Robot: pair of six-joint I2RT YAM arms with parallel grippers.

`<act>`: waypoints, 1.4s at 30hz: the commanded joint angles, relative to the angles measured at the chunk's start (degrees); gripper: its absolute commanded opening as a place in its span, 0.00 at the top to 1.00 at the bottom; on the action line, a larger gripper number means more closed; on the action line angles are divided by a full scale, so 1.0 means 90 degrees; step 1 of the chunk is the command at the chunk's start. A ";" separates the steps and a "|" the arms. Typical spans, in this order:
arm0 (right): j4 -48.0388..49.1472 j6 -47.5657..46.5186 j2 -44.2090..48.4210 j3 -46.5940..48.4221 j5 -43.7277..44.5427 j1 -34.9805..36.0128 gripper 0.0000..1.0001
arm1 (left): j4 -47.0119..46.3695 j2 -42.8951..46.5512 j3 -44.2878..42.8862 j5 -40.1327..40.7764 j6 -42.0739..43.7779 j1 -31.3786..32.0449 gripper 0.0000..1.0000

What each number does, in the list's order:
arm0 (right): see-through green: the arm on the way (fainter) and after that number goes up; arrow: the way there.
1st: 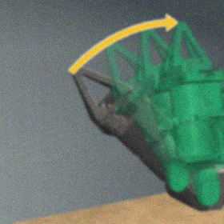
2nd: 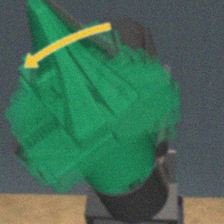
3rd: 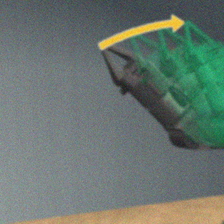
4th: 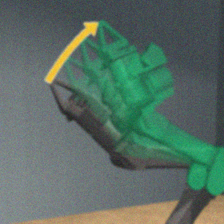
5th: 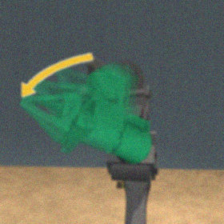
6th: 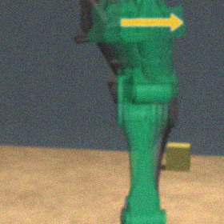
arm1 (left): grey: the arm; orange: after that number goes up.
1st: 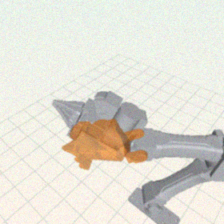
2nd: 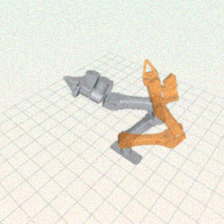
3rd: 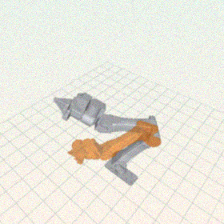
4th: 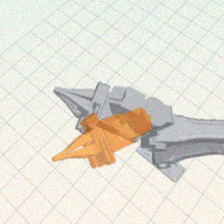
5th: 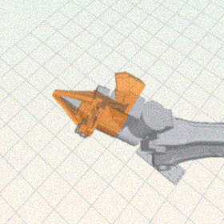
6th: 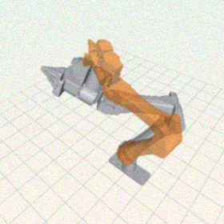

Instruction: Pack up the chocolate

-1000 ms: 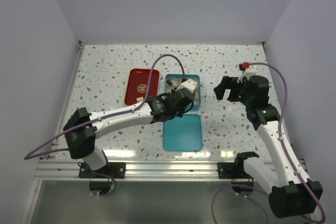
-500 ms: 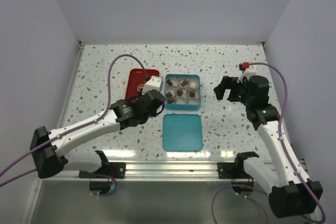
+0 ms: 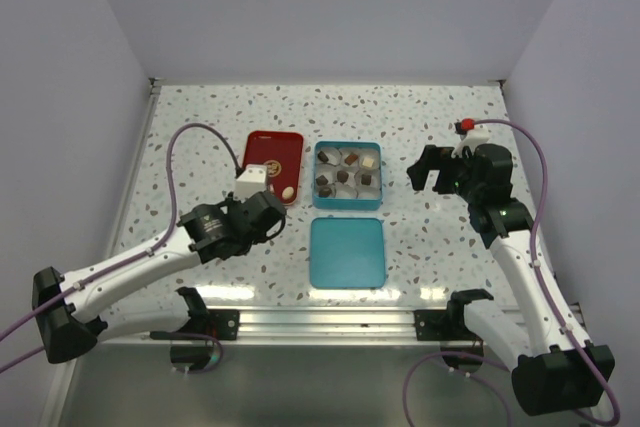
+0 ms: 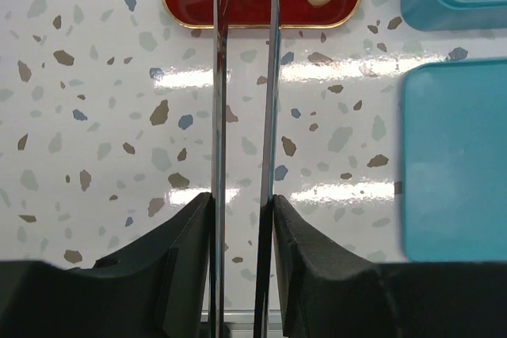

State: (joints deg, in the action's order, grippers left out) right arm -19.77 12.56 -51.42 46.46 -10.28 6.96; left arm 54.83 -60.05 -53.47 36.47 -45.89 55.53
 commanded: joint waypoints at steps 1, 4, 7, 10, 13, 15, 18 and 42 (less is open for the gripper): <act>0.0126 -0.0018 0.0069 0.0014 -0.0195 -0.0012 0.01 | 0.0246 -0.0027 0.0121 0.0303 -0.0457 -0.0017 0.60; 0.0136 -0.0009 0.0069 0.0014 -0.0215 -0.0012 0.01 | 0.0226 -0.0027 0.0218 0.0352 -0.0516 -0.0017 0.59; 0.0155 -0.0018 0.0069 0.0004 -0.0234 -0.0012 0.01 | 0.0080 -0.0066 0.0277 0.0304 -0.0526 -0.0017 0.58; 0.0165 -0.0008 0.0059 -0.0006 -0.0244 -0.0012 0.01 | -0.0164 -0.0153 0.0316 0.0245 -0.0420 -0.0017 0.57; 0.0165 -0.0008 0.0069 0.0004 -0.0244 -0.0012 0.01 | -0.0408 -0.0349 0.0346 0.0196 -0.0360 -0.0017 0.55; 0.0165 -0.0018 0.0069 -0.0006 -0.0234 -0.0012 0.01 | -0.0496 -0.0437 0.0346 0.0186 -0.0321 -0.0017 0.54; 0.0165 -0.0009 0.0059 0.0004 -0.0234 -0.0012 0.01 | -0.0604 -0.0398 0.0346 0.0215 -0.0282 -0.0027 0.53; 0.0165 -0.0018 0.0049 -0.0015 -0.0215 -0.0012 0.01 | -0.1492 -0.0681 0.0531 -0.0116 0.0401 -0.0486 0.52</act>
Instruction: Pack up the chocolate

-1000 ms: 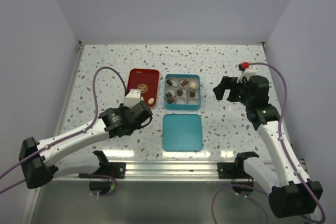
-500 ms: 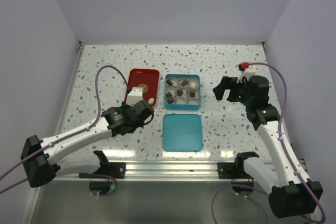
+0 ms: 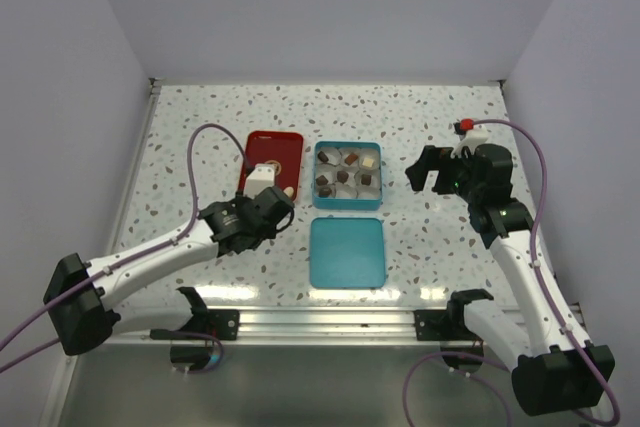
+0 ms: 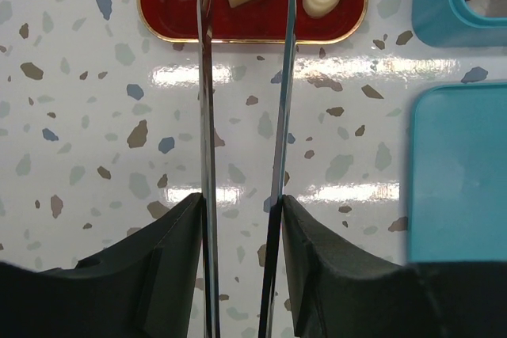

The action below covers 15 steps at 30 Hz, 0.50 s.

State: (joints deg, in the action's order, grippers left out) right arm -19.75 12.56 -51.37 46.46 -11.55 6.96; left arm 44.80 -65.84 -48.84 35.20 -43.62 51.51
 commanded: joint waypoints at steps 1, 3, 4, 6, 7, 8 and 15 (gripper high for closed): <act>0.0163 -0.0018 0.0044 -0.0015 -0.0074 -0.0012 0.01 | -0.0368 -0.0047 0.0026 0.0015 0.0149 -0.0059 0.52; 0.0163 -0.0018 0.0044 -0.0015 -0.0074 -0.0012 0.01 | -0.0426 -0.0067 0.0104 -0.0005 0.0197 -0.0098 0.52; 0.0163 -0.0028 0.0044 -0.0015 -0.0074 -0.0012 0.01 | -0.0485 -0.0076 0.0133 -0.0034 0.0198 -0.0137 0.52; 0.0173 -0.0028 0.0035 -0.0015 -0.0084 -0.0012 0.01 | -0.0495 -0.0086 0.0182 -0.0083 0.0198 -0.0176 0.52; 0.0173 -0.0018 0.0044 -0.0015 -0.0084 -0.0012 0.01 | -0.0485 -0.0086 0.0192 -0.0083 0.0188 -0.0186 0.52; 0.0163 -0.0018 0.0044 -0.0006 -0.0084 -0.0012 0.01 | -0.0485 -0.0096 0.0202 -0.0064 0.0188 -0.0195 0.52; 0.0173 -0.0018 0.0044 -0.0015 -0.0084 -0.0021 0.01 | -0.0524 -0.0145 0.0192 -0.0015 0.0324 -0.0254 0.62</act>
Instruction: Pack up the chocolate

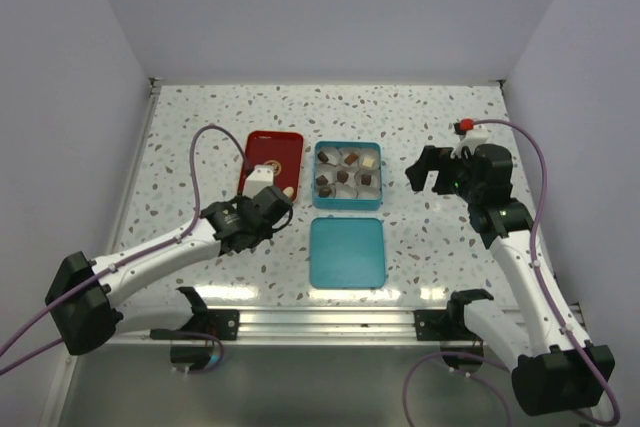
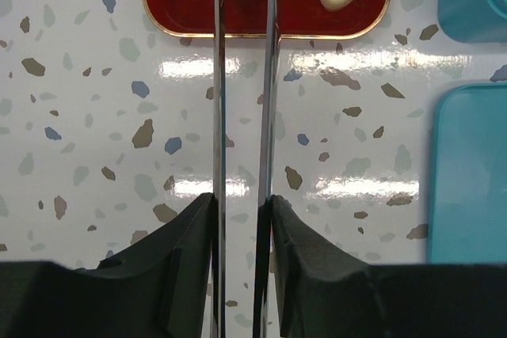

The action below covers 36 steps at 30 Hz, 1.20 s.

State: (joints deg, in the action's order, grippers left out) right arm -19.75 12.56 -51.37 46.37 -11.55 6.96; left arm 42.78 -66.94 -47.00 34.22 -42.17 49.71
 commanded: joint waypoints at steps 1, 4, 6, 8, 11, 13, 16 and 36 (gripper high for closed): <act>0.0173 -0.0018 0.0044 -0.0015 -0.0084 -0.0002 0.01 | -0.0339 -0.0033 -0.0002 0.0095 0.0193 -0.0055 0.64; 0.0173 -0.0018 0.0034 -0.0015 -0.0084 -0.0012 0.01 | -0.0398 -0.0023 -0.0060 0.0085 0.0301 -0.0055 0.70; 0.0173 -0.0009 0.0025 -0.0015 -0.0084 -0.0012 0.01 | -0.0389 -0.0004 -0.0177 0.0085 0.0418 -0.0065 0.71; 0.0163 -0.0018 0.0025 -0.0015 -0.0074 -0.0012 0.01 | -0.0321 -0.0023 -0.0323 0.0143 0.0535 -0.0065 0.72; 0.0163 -0.0028 0.0025 -0.0006 -0.0055 -0.0012 0.01 | -0.0213 -0.0004 -0.0646 0.0231 0.0740 -0.0045 0.72; 0.0163 -0.0018 0.0015 -0.0006 -0.0015 -0.0021 0.01 | -0.0261 -0.0004 -0.0861 0.0222 0.0877 -0.0045 0.73; 0.0153 -0.0028 -0.0024 0.0023 0.0004 -0.0012 0.01 | -0.0349 -0.0082 -0.1153 0.0183 0.1101 0.0042 0.73; 0.0124 -0.0038 -0.0044 0.0043 0.0063 -0.0012 0.01 | -0.0672 -0.1557 -0.2492 0.0017 0.1141 0.1790 0.73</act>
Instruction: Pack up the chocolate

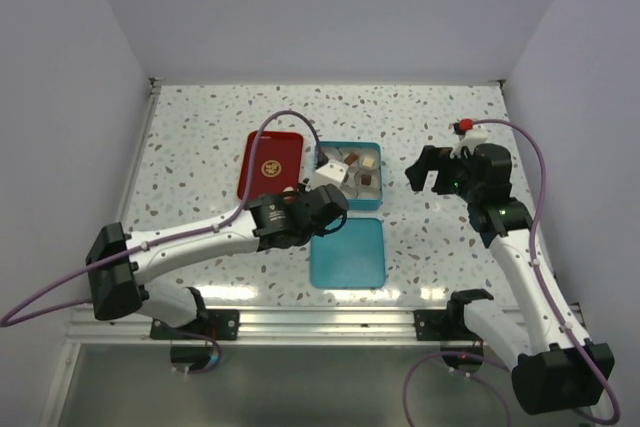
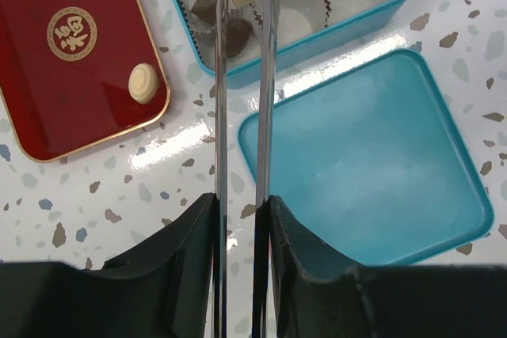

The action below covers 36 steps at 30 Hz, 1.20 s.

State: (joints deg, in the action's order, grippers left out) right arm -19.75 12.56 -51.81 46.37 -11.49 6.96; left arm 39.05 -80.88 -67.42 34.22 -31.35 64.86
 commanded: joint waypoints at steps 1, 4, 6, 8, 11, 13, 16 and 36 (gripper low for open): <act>0.0124 -0.0038 0.0005 0.0043 0.0055 -0.0012 0.01 | -0.0266 -0.0036 -0.0205 -0.0042 -0.0071 0.0127 0.73; 0.0124 -0.0038 0.0024 0.0024 0.0046 -0.0012 0.01 | -0.0286 -0.0046 -0.0068 -0.0091 -0.0120 0.0166 0.73; 0.0114 -0.0038 0.0034 0.0024 0.0046 -0.0012 0.01 | -0.0383 -0.0046 -0.0009 -0.0139 -0.0110 0.0176 0.73; 0.0114 -0.0028 0.0044 0.0043 0.0036 -0.0012 0.01 | -0.0413 -0.0066 0.0010 -0.0208 -0.0081 0.0176 0.73; 0.0104 -0.0028 0.0054 0.0033 0.0036 -0.0012 0.01 | -0.0442 -0.0115 -0.0009 -0.0218 -0.0071 0.0196 0.73; 0.0085 -0.0028 0.0064 0.0043 0.0026 -0.0012 0.01 | -0.0432 -0.0134 -0.0019 -0.0218 -0.0071 0.0205 0.73; 0.0075 -0.0028 0.0093 0.0043 0.0026 -0.0012 0.01 | -0.0364 -0.0163 -0.0048 -0.0218 -0.0110 0.0205 0.72; 0.0065 -0.0018 0.0093 0.0043 0.0016 -0.0002 0.01 | -0.0149 -0.0271 0.0020 -0.0287 -0.0266 0.0244 0.66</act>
State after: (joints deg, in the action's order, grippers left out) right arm -19.77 12.56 -51.75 46.37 -11.49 6.96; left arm 38.54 -82.98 -67.22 30.81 -32.42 66.76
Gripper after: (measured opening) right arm 0.986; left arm 0.357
